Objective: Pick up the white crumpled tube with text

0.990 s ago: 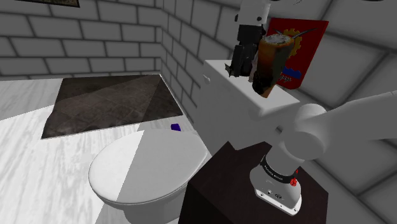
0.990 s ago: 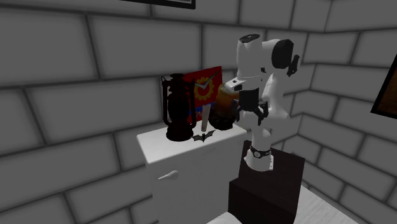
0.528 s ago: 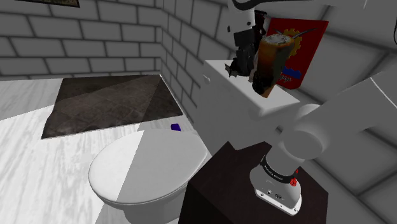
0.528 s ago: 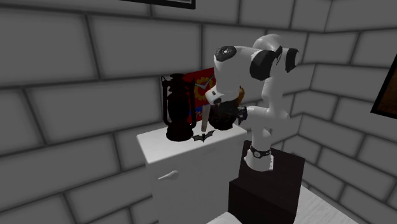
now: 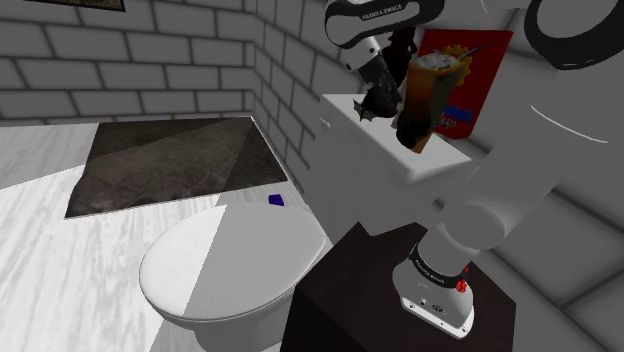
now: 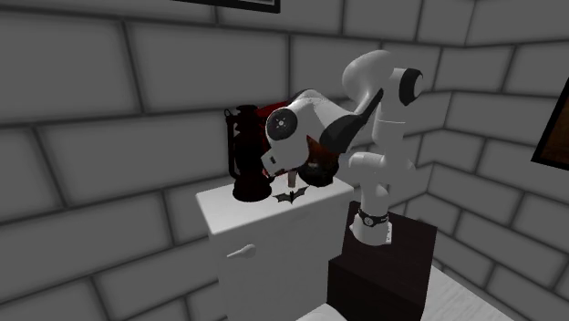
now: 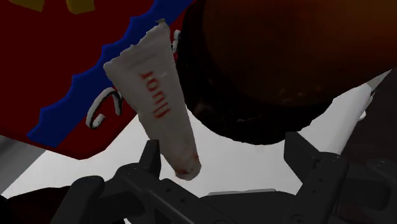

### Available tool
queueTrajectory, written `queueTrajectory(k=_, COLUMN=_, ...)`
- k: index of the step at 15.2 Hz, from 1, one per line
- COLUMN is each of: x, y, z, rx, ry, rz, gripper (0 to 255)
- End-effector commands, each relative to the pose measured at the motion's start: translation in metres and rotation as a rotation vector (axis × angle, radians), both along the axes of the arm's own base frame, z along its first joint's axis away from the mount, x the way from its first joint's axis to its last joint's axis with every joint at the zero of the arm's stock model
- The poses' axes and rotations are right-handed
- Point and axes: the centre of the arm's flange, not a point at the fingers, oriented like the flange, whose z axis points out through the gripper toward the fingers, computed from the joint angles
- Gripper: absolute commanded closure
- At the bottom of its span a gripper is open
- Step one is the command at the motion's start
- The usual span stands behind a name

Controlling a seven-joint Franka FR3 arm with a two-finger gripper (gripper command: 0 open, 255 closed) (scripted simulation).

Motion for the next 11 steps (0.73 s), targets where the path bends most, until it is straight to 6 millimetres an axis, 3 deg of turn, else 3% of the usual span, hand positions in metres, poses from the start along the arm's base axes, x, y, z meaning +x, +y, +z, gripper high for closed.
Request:
queueTrajectory(k=1, x=0.009, y=-0.022, z=-0.016, rx=-0.039, ry=0.100, rz=0.032, gripper=0)
queueTrajectory(k=9, x=0.010, y=-0.023, z=-0.056, rx=-0.041, ry=0.104, rz=0.034, gripper=0)
queueTrajectory(k=11, x=0.010, y=-0.023, z=-0.056, rx=-0.041, ry=0.104, rz=0.034, gripper=0)
